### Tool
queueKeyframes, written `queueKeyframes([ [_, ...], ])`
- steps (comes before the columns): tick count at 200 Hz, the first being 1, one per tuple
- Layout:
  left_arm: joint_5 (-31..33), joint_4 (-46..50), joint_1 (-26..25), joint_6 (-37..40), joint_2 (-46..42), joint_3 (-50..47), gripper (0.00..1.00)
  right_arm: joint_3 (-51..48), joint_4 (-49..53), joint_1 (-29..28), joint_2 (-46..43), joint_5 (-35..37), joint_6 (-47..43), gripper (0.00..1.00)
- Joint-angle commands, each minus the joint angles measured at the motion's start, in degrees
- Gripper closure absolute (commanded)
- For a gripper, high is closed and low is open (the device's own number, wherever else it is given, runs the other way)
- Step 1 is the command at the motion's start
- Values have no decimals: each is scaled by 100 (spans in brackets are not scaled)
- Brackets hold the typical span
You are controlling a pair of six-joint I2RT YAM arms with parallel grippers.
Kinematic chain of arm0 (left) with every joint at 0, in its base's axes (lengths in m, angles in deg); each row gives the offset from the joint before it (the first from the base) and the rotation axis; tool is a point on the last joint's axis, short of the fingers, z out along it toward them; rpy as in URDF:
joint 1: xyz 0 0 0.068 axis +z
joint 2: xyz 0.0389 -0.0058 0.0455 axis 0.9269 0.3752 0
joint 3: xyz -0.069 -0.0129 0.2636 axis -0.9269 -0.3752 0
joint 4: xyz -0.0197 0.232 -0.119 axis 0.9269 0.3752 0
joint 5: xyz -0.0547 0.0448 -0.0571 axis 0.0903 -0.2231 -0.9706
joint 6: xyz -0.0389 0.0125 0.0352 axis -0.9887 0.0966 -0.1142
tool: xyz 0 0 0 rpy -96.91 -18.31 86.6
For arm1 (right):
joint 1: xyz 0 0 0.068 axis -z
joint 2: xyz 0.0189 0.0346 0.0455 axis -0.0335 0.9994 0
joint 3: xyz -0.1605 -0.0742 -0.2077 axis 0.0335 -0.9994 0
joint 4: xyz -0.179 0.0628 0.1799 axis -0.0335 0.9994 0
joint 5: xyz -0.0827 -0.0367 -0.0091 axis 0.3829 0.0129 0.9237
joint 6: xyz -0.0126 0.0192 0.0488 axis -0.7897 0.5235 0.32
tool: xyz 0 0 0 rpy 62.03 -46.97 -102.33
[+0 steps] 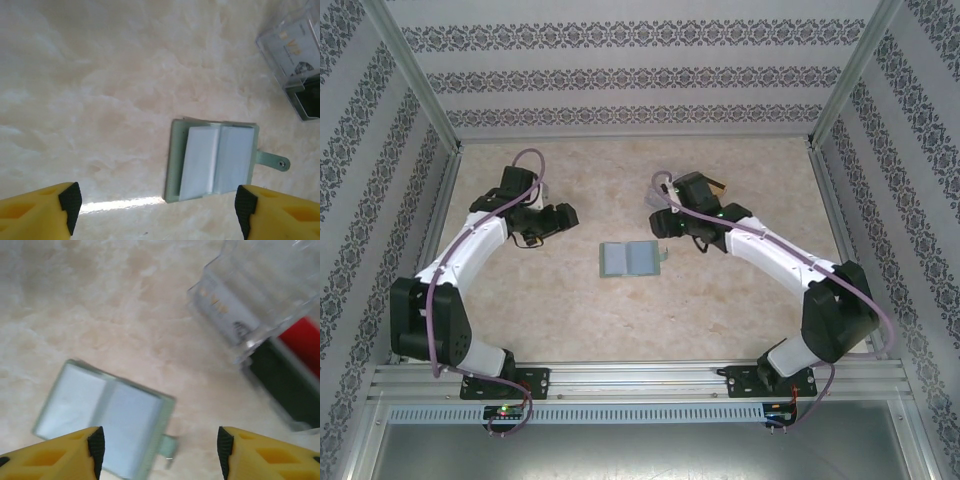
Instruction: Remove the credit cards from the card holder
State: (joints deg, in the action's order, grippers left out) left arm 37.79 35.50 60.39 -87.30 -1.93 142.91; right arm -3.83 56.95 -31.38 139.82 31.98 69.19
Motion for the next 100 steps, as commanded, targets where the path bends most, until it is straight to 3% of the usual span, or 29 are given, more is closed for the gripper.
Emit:
queueKeyframes([
  [1, -422, -345, -274, -163, 271, -39, 24, -100, -327, -306, 392, -123, 1598, 41],
  [37, -710, -740, -600, -399, 807, -59, 42, 111, -275, -663, 1142, -117, 2255, 47],
  [100, -912, -1099, -1055, -605, 1711, 118, 59, 444, 219, -754, 1911, 201, 2403, 53],
])
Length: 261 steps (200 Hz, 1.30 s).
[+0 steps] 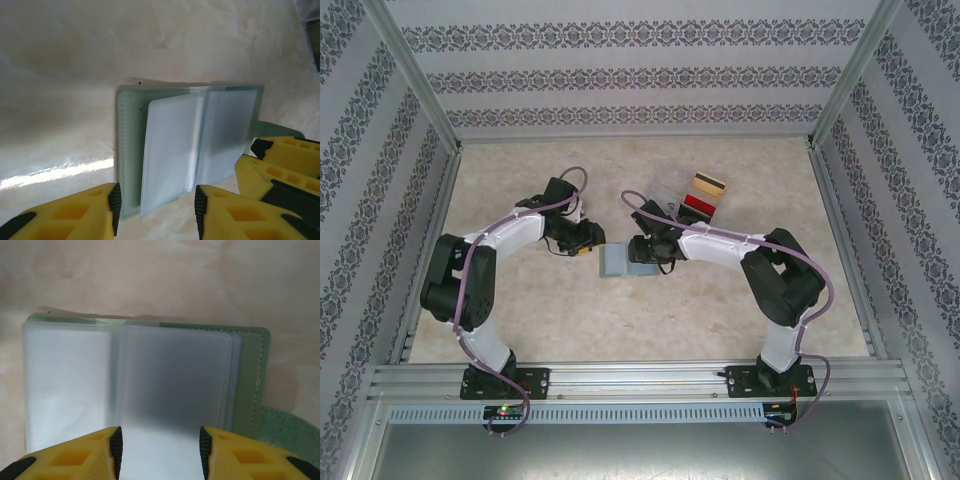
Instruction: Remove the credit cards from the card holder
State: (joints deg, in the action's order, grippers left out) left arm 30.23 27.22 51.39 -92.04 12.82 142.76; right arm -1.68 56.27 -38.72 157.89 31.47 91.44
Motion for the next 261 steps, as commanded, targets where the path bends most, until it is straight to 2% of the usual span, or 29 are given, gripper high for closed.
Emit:
queueKeyframes([
  [1, -158, -272, -154, -130, 247, 142, 60, 229, 292, -17, 105, 254, 178, 53],
  [17, -179, -290, -200, -129, 425, 204, 65, 211, 321, -16, 106, 309, 169, 53],
  [70, -250, -368, -235, -140, 777, 264, 67, 201, 476, -7, 162, 544, 151, 53],
  [88, -486, -514, -240, -155, 827, 250, 76, 210, 490, -12, 240, 513, 151, 53],
  [120, -785, -707, -244, -185, 894, 234, 84, 245, 460, -2, 400, 357, 159, 55],
  [146, -1216, -919, -246, -232, 1010, 216, 92, 194, 313, -1, 457, 164, 151, 60],
  [165, -1303, -996, -261, -241, 1036, 208, 96, 137, 182, 20, 439, 0, 143, 64],
  [217, -1314, -961, -275, -220, 1133, 234, 100, 106, 12, 47, 361, -199, 112, 78],
  [261, -1269, -867, -268, -199, 1120, 287, 99, 63, -189, 47, 250, -373, 39, 84],
])
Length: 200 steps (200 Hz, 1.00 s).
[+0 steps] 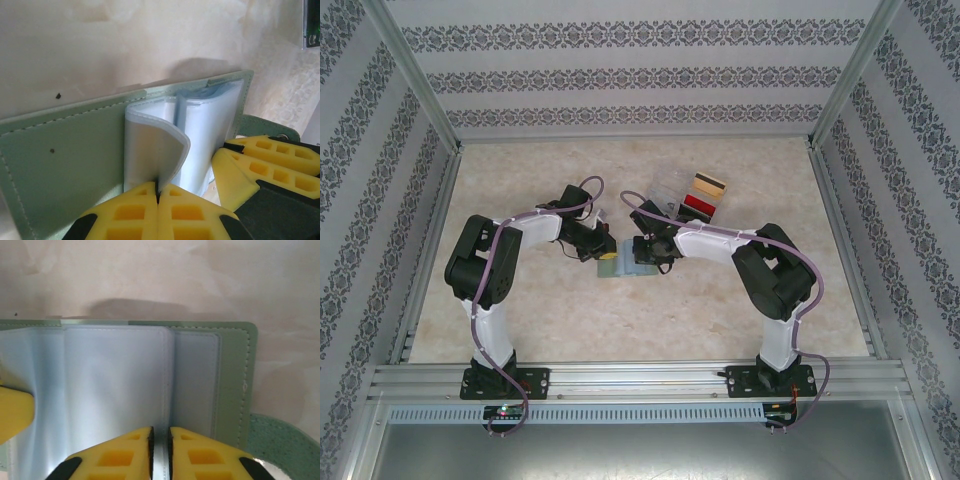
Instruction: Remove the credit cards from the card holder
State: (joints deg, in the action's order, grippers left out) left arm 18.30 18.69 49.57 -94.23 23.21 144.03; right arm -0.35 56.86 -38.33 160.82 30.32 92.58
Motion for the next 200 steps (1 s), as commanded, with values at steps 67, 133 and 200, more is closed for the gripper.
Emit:
queueKeyframes([
  [67, 1075, 1011, 27, 442, -891, 435, 47, -273, -200, 8, -1077, 368, -333, 55],
  [133, 3592, 1881, 652, 492, -2403, 493, 15, -736, -198, 301, -2815, 2112, -1573, 22],
  [200, 6041, 737, 1231, 273, -3935, -975, 3, -2184, -1201, 1528, -4526, 3797, -2670, 2],
])
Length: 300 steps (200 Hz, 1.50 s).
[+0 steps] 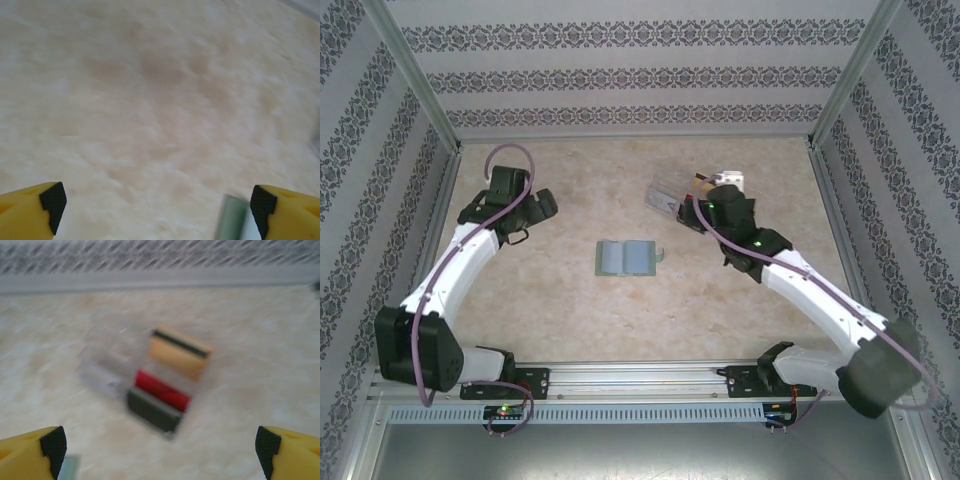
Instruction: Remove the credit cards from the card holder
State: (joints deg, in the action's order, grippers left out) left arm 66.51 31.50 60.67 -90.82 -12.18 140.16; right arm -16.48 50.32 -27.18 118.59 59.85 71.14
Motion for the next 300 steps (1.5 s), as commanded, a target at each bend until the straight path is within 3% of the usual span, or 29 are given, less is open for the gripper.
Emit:
queueKeyframes([
  [1, 1229, -574, 121, -64, -414, -607, 3, -596, -575, 436, -314, 859, -534, 2],
  [28, 1870, -1356, 153, 306, -757, -1297, 3, -1472, -1426, 1111, -556, 1259, -592, 2],
  [64, 2479, -2520, 254, 979, -802, -2086, 1, -2168, -2257, 1822, -509, 930, -672, 2],
  [82, 2519, -3165, 298, 1167, -726, -2430, 0, -2536, -3121, 1862, -179, 862, -1122, 2],
  [106, 2402, -3788, 411, 1478, -390, -2684, 1, -2515, -3446, 1900, 402, 670, -1197, 2],
  [135, 2516, -5083, 485, 2267, 66, -3168, 1, -2788, -4705, 1988, 877, 171, -1533, 2],
  [179, 1246, -6868, 658, 2646, 75, -3983, 1, -2857, -5287, 2233, 1094, -990, -1838, 2],
  [233, 132, -7777, 812, 2683, 149, -4331, 1, -2955, -6069, 2458, 1640, -1678, -1902, 2],
  [300, -232, -8118, 818, 2859, 1235, -3969, 1, -3112, -6558, 2585, 1931, -1973, -1835, 2],
])
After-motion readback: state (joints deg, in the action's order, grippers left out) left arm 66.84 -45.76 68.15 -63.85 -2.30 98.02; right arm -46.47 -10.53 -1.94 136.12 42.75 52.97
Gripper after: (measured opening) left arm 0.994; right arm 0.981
